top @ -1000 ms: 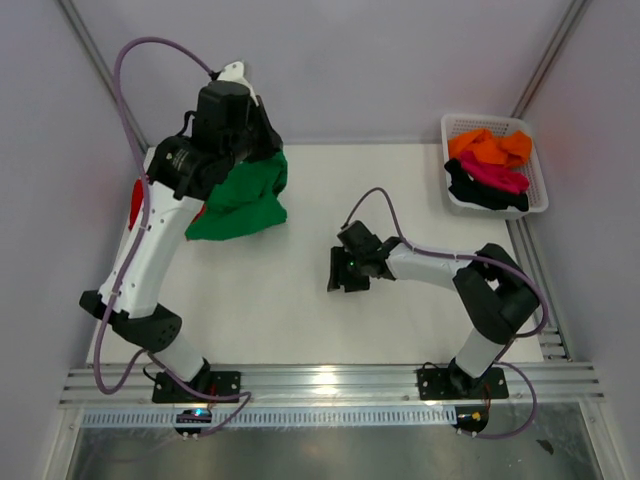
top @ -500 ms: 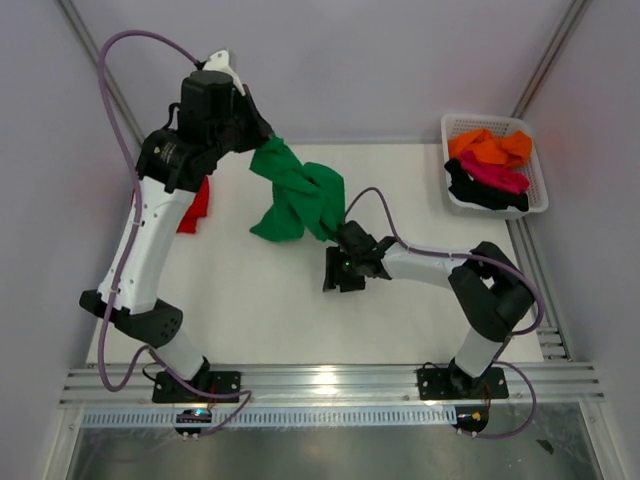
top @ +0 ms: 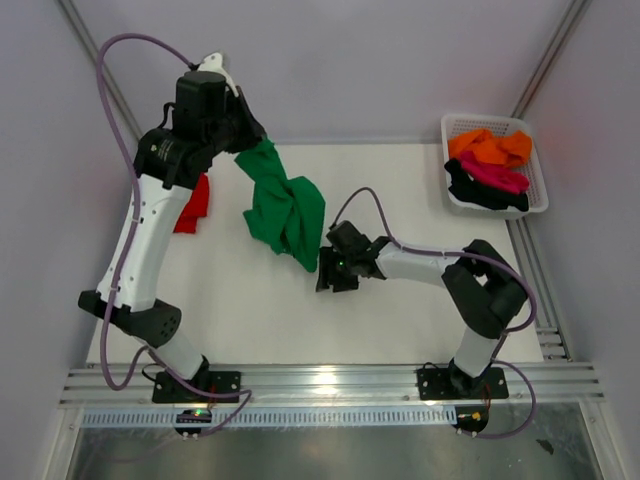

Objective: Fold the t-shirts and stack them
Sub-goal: Flatten out the tshirt

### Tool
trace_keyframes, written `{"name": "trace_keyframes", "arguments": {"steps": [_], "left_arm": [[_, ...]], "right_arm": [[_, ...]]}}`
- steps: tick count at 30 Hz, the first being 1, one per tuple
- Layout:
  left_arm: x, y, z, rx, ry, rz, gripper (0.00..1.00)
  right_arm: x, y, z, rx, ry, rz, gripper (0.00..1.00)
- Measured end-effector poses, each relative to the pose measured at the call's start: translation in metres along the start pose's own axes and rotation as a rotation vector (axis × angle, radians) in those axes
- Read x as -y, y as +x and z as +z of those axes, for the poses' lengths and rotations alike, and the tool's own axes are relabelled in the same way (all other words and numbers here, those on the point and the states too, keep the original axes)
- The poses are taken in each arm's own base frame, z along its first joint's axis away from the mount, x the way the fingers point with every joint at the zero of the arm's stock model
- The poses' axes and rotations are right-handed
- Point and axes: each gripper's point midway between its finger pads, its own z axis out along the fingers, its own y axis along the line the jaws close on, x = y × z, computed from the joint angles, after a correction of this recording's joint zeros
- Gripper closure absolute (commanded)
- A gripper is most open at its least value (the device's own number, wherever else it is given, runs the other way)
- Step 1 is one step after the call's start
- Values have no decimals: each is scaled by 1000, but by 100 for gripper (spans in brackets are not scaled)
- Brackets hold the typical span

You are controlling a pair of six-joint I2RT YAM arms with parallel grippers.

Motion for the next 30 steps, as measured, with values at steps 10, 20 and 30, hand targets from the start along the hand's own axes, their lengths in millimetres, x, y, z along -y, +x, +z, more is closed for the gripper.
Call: {"name": "trace_keyframes", "arguments": {"steps": [10,20,30], "left_arm": [[-40,48,-7,-81,-124,44,100],[-122,173,14,-338,-330,116,100],[-73,245,48,-550,-217,112,100]], "right_arm": [[0,-4,-23,108,6,-34,45],[-54,-61,-142,462,-204,-131,44],[-49,-56,-149,483,-205,-127,44]]}}
